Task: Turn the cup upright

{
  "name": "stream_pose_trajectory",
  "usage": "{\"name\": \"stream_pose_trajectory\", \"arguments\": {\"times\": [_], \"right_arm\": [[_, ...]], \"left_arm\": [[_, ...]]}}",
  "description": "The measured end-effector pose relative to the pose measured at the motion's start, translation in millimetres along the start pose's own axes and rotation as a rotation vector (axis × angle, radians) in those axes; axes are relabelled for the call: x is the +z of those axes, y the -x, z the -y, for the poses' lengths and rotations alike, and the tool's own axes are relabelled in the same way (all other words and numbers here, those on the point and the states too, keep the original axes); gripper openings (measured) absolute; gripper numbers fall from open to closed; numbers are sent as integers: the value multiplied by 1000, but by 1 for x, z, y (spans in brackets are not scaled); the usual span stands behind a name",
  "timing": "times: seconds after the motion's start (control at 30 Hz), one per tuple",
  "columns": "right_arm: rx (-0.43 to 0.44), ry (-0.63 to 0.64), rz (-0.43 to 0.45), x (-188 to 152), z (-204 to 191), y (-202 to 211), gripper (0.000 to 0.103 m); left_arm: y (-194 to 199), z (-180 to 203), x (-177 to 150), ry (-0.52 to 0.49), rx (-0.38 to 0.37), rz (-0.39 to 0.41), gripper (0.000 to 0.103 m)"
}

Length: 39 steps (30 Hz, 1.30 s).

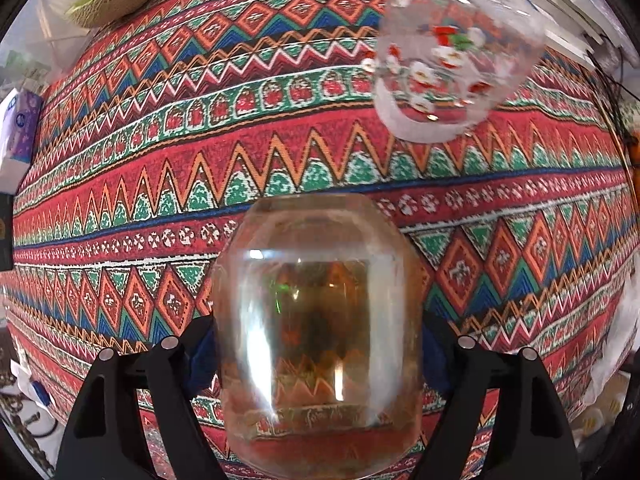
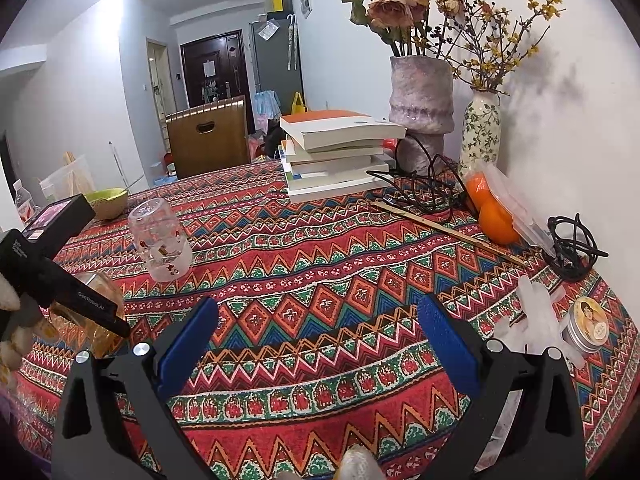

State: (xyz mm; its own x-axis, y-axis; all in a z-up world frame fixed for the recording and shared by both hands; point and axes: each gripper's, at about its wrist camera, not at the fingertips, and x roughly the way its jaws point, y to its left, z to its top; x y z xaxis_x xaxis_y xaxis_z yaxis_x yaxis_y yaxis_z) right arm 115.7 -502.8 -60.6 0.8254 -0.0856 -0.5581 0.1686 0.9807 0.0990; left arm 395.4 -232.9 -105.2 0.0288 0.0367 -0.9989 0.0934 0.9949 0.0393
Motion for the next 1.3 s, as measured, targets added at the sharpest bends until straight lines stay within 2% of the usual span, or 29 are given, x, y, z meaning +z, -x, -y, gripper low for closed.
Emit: {"name": "stream_pose_trajectory", "arguments": {"times": [0.33, 0.6, 0.73, 0.83, 1.07, 1.1, 1.2, 1.3], "right_arm": [[-4, 4, 17, 2, -3, 14, 96], [-10, 3, 37, 4, -5, 29, 96], [-20, 3, 57, 6, -5, 45, 96], [-47, -9, 78, 6, 1, 62, 96], [-116, -60, 92, -10, 21, 100, 96], [-125, -64, 91, -12, 23, 104, 96], [-151, -78, 91, -20, 28, 112, 96], [-167, -95, 86, -27, 34, 117, 96]], "left_arm": [[27, 45, -35, -117, 3, 15, 78], [56, 97, -92, -289, -3, 36, 78], [70, 133, -132, -423, -11, 53, 78], [79, 167, -169, -560, -13, 69, 78], [82, 232, -236, -844, 19, 86, 78], [80, 250, -244, -867, 25, 87, 78], [79, 273, -265, -939, 33, 95, 78], [78, 294, -285, -986, 8, 109, 78]]}}
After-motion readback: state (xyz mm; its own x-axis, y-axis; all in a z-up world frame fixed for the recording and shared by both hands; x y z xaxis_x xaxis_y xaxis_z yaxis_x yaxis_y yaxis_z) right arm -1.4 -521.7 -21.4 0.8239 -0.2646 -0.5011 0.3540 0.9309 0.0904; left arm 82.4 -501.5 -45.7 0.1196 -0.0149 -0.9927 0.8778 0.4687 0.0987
